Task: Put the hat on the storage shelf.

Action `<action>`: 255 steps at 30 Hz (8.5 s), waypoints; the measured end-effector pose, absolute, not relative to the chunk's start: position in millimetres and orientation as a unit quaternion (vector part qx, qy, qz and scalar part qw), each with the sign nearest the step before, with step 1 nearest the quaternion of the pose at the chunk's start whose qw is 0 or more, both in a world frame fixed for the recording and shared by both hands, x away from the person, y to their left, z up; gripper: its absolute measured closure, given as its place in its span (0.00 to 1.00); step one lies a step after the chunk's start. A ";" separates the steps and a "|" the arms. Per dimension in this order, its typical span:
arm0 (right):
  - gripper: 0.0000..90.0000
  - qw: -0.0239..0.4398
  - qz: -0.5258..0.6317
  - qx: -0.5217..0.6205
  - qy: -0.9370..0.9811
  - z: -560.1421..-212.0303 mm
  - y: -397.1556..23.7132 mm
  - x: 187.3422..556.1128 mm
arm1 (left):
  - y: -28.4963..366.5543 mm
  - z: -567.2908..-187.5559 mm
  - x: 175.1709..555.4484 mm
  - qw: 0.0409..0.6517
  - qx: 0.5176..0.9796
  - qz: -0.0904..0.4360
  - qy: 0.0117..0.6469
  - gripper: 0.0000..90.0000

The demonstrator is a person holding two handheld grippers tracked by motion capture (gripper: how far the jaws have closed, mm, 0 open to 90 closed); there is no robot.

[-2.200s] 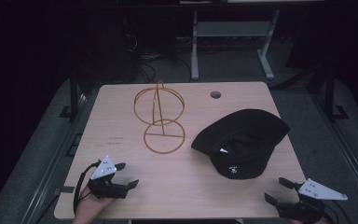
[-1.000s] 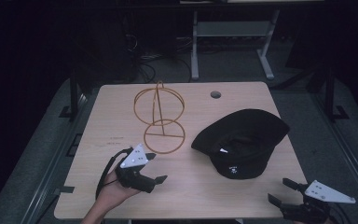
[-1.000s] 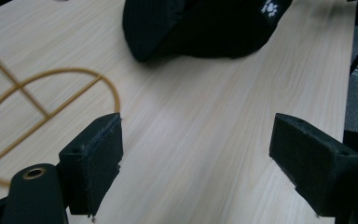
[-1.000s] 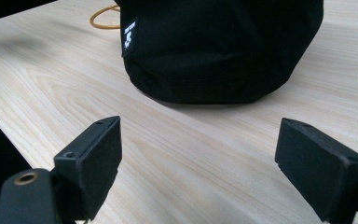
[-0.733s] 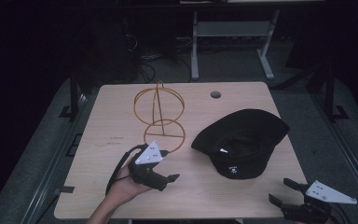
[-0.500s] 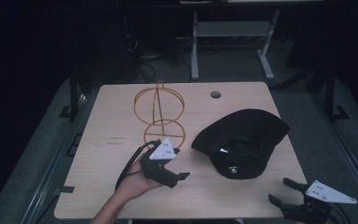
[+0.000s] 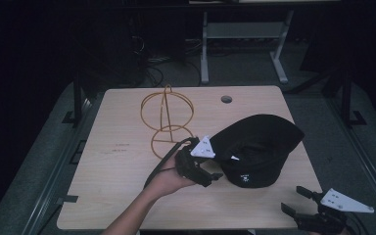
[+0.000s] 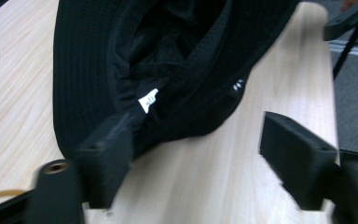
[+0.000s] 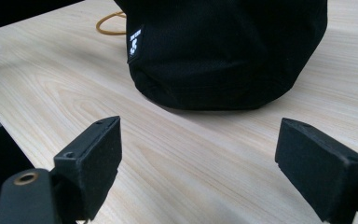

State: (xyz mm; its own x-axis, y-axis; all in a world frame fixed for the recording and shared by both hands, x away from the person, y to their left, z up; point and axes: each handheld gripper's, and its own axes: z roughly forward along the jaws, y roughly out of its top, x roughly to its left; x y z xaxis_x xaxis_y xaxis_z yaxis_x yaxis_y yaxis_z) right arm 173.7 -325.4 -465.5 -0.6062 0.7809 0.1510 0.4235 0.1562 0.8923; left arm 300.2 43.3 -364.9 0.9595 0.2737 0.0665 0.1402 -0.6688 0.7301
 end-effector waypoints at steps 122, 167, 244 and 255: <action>0.99 0.216 0.569 0.292 0.738 -317.7 -278.4 259.6 | 185.5 -415.1 266.0 0.449 0.860 0.089 0.226 0.41; 0.99 0.201 0.562 0.236 0.767 -224.2 -189.1 326.7 | 197.3 -425.7 274.3 0.465 0.848 0.086 0.238 0.31; 0.58 0.117 0.429 0.196 0.874 -214.0 3.3 441.8 | 215.9 -420.2 264.6 0.477 0.841 0.099 0.236 0.33; 0.47 0.094 0.484 0.224 0.841 -229.8 -43.6 425.6 | 220.4 -420.6 261.9 0.465 0.847 0.107 0.234 0.33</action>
